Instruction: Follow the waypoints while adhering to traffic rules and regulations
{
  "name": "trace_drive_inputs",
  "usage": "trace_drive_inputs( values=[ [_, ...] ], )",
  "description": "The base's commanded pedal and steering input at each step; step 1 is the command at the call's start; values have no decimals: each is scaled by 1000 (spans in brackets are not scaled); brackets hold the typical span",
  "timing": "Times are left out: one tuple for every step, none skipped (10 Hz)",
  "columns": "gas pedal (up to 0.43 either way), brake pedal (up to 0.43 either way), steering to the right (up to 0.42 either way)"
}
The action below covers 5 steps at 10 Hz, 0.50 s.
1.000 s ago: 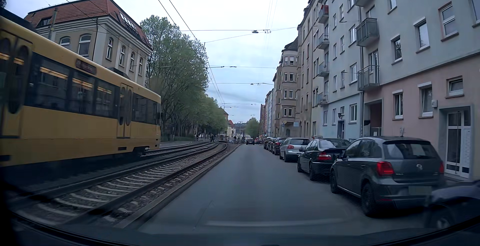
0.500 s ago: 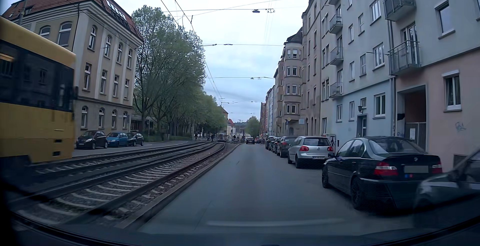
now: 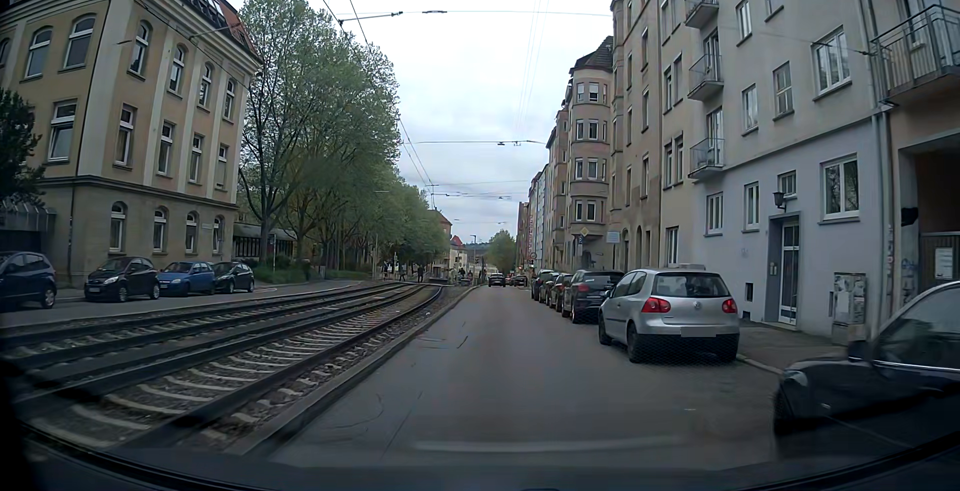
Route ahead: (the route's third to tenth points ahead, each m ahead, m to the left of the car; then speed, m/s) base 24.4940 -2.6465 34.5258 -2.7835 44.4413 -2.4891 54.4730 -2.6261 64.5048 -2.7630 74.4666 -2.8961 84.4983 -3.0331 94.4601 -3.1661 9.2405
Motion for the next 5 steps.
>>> trace_drive_inputs(
  values=[
    [47, 0, 4],
    [47, 0, 4],
    [47, 0, 3],
    [47, 0, 2],
    [47, 0, 1]
  ],
)
